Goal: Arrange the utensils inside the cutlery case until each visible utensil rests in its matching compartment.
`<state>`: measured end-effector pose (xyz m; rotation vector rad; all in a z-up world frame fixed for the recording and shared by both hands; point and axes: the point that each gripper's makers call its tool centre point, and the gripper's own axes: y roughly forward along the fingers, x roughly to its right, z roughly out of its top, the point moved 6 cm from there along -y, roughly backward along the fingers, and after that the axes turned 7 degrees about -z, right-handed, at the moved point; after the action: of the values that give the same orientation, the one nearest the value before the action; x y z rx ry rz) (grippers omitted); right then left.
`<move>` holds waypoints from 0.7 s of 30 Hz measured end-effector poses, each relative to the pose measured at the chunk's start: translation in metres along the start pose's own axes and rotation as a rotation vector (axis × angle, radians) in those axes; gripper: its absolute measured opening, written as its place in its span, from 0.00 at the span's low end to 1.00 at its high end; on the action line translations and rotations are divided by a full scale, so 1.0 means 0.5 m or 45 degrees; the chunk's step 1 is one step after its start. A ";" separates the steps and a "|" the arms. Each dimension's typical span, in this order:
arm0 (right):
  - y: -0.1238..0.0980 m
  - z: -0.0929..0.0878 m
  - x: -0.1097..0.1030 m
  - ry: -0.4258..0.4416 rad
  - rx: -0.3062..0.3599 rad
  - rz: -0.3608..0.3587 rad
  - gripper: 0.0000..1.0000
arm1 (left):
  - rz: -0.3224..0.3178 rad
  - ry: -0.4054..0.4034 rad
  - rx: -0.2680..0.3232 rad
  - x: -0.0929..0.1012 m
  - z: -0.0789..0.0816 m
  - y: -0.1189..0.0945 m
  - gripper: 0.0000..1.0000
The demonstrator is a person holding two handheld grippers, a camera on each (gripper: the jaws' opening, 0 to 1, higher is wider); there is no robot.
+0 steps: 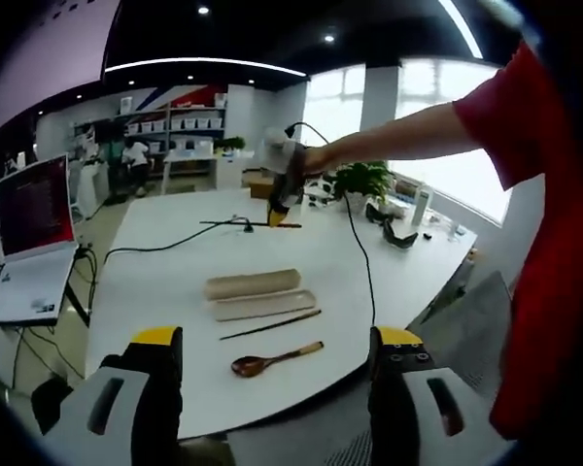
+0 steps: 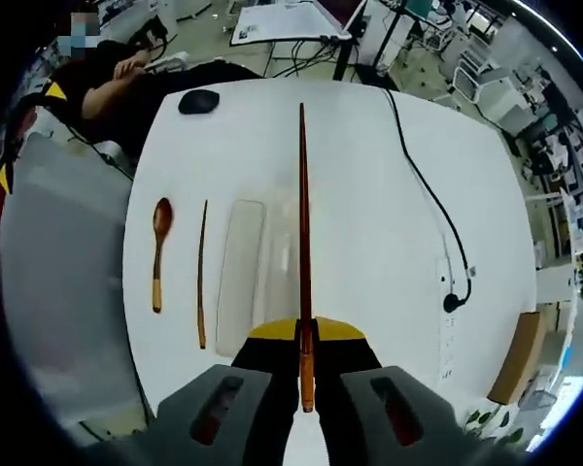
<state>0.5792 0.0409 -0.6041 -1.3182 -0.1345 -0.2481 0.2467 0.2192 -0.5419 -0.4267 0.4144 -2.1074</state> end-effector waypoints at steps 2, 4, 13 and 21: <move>0.008 -0.002 -0.004 0.020 -0.004 0.016 0.01 | 0.007 -0.006 0.002 -0.001 -0.001 -0.003 0.80; 0.016 -0.004 -0.007 0.032 -0.001 0.020 0.01 | 0.014 -0.012 0.006 -0.003 -0.003 -0.006 0.80; 0.060 -0.021 -0.034 0.102 0.001 0.026 0.01 | 0.036 -0.031 -0.005 -0.002 -0.017 -0.015 0.80; 0.102 -0.019 -0.051 0.149 0.074 -0.022 0.01 | 0.049 -0.032 -0.013 0.002 -0.021 -0.020 0.80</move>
<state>0.5671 0.0459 -0.6602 -1.2420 -0.0538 -0.3325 0.2343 0.2251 -0.5463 -0.4469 0.4156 -2.0618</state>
